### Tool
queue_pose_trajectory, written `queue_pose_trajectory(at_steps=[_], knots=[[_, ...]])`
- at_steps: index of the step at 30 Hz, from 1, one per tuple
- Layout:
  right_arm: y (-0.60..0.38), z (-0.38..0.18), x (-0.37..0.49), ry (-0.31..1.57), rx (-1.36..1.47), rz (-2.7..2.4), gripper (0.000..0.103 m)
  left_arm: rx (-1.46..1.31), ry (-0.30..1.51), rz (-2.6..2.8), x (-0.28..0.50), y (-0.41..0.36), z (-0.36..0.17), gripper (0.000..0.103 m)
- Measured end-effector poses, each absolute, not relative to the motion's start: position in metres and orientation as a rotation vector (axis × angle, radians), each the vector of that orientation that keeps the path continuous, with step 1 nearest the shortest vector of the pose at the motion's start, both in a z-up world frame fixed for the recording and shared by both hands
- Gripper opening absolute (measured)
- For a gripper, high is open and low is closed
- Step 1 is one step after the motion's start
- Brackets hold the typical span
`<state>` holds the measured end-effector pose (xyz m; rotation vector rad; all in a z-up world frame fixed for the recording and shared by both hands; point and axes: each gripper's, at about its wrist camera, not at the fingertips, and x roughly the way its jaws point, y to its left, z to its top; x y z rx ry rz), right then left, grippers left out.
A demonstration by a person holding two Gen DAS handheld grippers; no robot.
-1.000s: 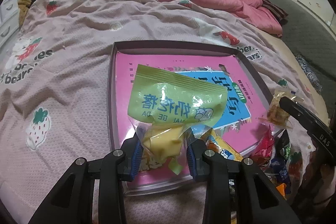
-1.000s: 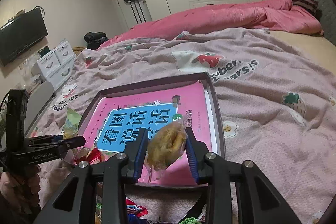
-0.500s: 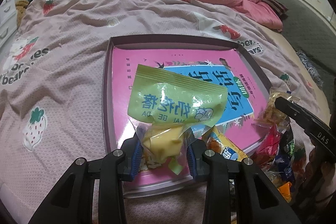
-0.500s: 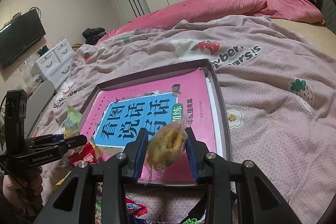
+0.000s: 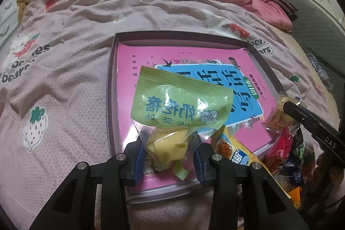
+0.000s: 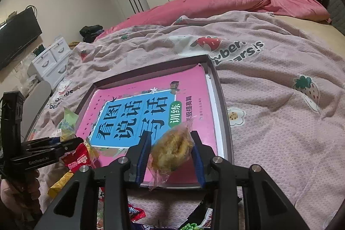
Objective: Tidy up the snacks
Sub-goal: 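Carry the green bag into the tray and open left gripper while right gripper releases the pastry bag there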
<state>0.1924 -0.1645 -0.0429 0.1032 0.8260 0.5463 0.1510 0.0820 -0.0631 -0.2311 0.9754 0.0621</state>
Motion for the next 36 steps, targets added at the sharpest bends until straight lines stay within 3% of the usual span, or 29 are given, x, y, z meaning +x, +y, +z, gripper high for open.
queue_pose_trajectory(at_steps=[10, 36], knots=[[-0.1679, -0.0401, 0.1920, 0.817, 0.112, 0.541, 0.041, -0.245, 0.986, 0.063, 0.1511, 0.0831, -0.0647, 0.041], [-0.1649, -0.0331, 0.1850, 0.793, 0.099, 0.572, 0.044, -0.279, 0.961, 0.067, 0.1497, 0.0899, -0.0559, 0.062]])
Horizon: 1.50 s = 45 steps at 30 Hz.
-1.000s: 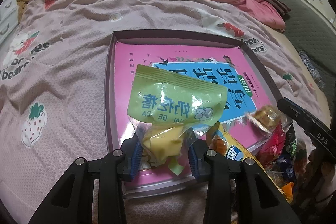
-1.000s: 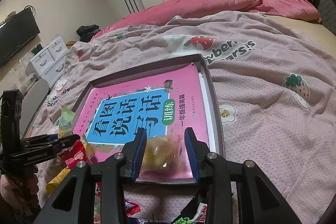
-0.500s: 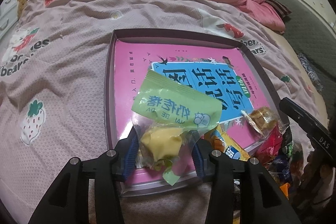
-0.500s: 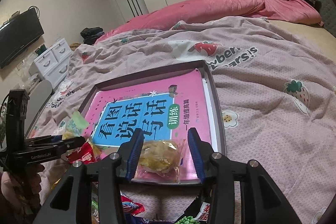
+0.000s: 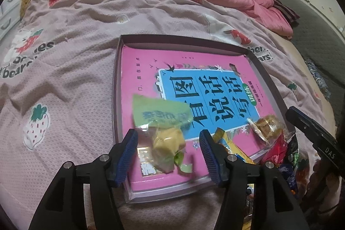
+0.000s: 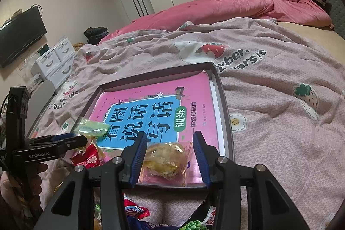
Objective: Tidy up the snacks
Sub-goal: 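Carry the green bag into the tray and open left gripper while right gripper releases the pastry bag there, then move left gripper to the yellow snack stick while right gripper approaches the red packet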
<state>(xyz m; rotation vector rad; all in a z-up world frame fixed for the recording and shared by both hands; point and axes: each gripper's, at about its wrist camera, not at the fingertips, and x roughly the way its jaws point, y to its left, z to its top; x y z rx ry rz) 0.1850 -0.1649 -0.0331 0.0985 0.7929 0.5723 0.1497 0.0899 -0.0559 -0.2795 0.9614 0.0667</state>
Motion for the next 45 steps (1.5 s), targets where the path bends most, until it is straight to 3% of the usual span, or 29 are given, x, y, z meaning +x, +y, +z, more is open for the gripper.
queue_pose_trajectory(at_steps=[18, 45], knots=[[-0.161, -0.025, 0.177, 0.765, 0.082, 0.611, 0.048, -0.342, 0.897, 0.035, 0.137, 0.093, -0.028, 0.066], [-0.147, -0.011, 0.144, 0.707, -0.054, 0.679, 0.054, -0.341, 0.943, -0.049, 0.124, 0.069, -0.027, 0.070]])
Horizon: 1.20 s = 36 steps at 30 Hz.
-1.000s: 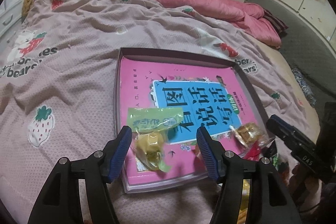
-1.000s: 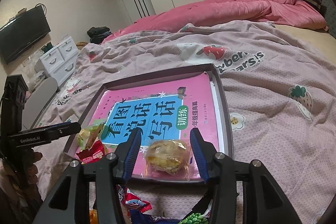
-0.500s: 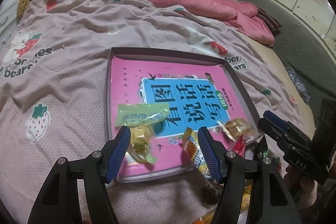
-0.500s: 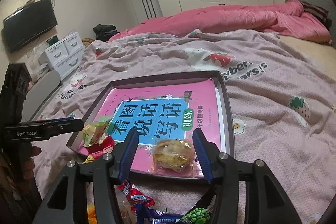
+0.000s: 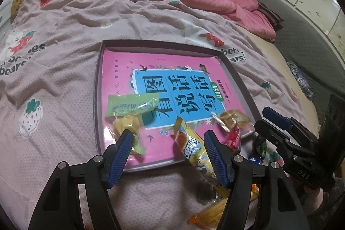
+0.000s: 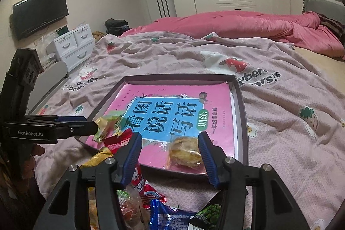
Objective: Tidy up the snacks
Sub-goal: 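Move left gripper to the yellow snack stick while right gripper approaches the red packet, then grasp the yellow snack stick with left gripper while right gripper grasps the red candy packet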
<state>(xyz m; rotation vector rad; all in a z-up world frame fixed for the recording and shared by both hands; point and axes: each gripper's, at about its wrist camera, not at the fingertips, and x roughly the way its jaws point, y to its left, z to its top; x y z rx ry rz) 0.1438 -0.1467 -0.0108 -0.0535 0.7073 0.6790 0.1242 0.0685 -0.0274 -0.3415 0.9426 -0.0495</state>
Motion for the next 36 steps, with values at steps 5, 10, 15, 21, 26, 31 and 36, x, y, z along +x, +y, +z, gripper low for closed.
queue_pose_trajectory(at_steps=[5, 10, 15, 21, 26, 31, 36], knots=[[-0.145, -0.010, 0.136, 0.713, -0.066, 0.706, 0.054, -0.348, 0.971, -0.082, 0.123, 0.062, -0.033, 0.070], [-0.136, -0.014, 0.126, 0.732, -0.127, 0.753, 0.054, -0.338, 0.999, -0.116, 0.119, 0.051, -0.037, 0.070], [-0.120, -0.021, 0.115, 0.737, -0.224, 0.794, 0.054, -0.356, 1.019, -0.138, 0.118, 0.045, -0.040, 0.070], [-0.103, -0.033, 0.107, 0.714, -0.334, 0.806, 0.054, -0.350, 1.024, -0.132, 0.117, 0.043, -0.042, 0.070], [-0.098, -0.037, 0.111, 0.697, -0.354, 0.807, 0.051, -0.354, 1.040, -0.128, 0.111, 0.043, -0.043, 0.070], [-0.095, -0.037, 0.111, 0.688, -0.367, 0.824, 0.033, -0.398, 1.099, -0.135, 0.108, 0.044, -0.058, 0.070], [-0.094, -0.035, 0.110, 0.681, -0.359, 0.839, 0.025, -0.458, 1.094, -0.173, 0.108, 0.044, -0.065, 0.067]])
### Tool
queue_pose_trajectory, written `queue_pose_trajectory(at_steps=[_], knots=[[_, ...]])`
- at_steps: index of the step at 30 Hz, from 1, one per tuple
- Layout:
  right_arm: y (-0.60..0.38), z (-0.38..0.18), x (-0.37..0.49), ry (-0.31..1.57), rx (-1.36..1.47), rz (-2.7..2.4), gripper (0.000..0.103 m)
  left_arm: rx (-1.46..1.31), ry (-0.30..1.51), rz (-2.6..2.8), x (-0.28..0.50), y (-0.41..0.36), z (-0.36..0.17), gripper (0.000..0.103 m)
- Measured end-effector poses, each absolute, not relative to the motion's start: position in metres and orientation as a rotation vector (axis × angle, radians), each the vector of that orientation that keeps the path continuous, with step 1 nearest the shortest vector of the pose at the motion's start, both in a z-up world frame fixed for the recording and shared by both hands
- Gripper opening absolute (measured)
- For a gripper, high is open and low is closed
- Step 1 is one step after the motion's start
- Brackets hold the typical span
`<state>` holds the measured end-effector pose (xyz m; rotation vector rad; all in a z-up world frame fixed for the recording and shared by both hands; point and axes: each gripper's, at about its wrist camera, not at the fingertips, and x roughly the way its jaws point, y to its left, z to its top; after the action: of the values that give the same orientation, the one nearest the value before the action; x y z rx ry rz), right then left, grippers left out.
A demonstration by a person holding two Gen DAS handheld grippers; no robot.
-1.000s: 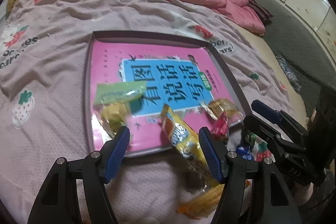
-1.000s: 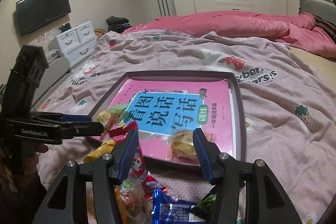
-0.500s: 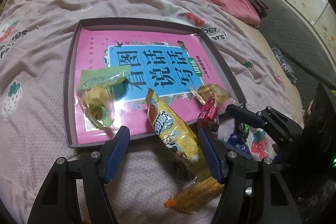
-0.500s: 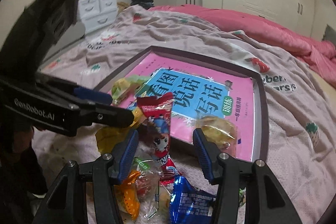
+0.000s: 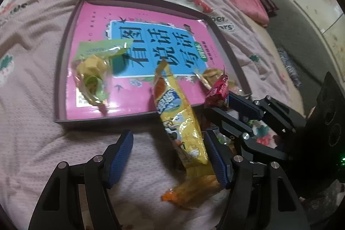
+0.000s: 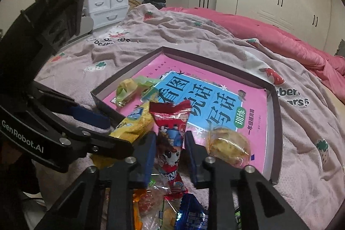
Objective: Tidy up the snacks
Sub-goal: 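Grasp the yellow snack stick with left gripper while right gripper grasps the red candy packet, then lower the yellow stick into the tray and open left gripper while right gripper holds the red packet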
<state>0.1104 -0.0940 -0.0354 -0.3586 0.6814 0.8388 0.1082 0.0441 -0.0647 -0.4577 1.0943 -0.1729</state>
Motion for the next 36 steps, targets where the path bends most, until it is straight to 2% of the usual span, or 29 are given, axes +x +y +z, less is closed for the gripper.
queue_pose_trajectory(at_steps=[1, 3, 6, 11, 36], knots=[[-0.095, -0.035, 0.111, 0.683, -0.349, 0.841, 0.022, -0.463, 1.096, -0.177, 0.109, 0.043, -0.066, 0.064], [-0.097, -0.035, 0.114, 0.692, -0.332, 0.843, 0.021, -0.472, 1.106, -0.193, 0.110, 0.041, -0.069, 0.047], [-0.099, -0.035, 0.116, 0.702, -0.308, 0.845, 0.021, -0.489, 1.110, -0.211, 0.113, 0.040, -0.073, 0.032], [-0.100, -0.034, 0.118, 0.706, -0.284, 0.853, 0.020, -0.492, 1.112, -0.233, 0.117, 0.036, -0.075, 0.016], [-0.142, 0.009, 0.123, 0.592, -0.003, 0.869, 0.019, -0.354, 0.895, -0.167, 0.103, 0.048, -0.021, 0.015]])
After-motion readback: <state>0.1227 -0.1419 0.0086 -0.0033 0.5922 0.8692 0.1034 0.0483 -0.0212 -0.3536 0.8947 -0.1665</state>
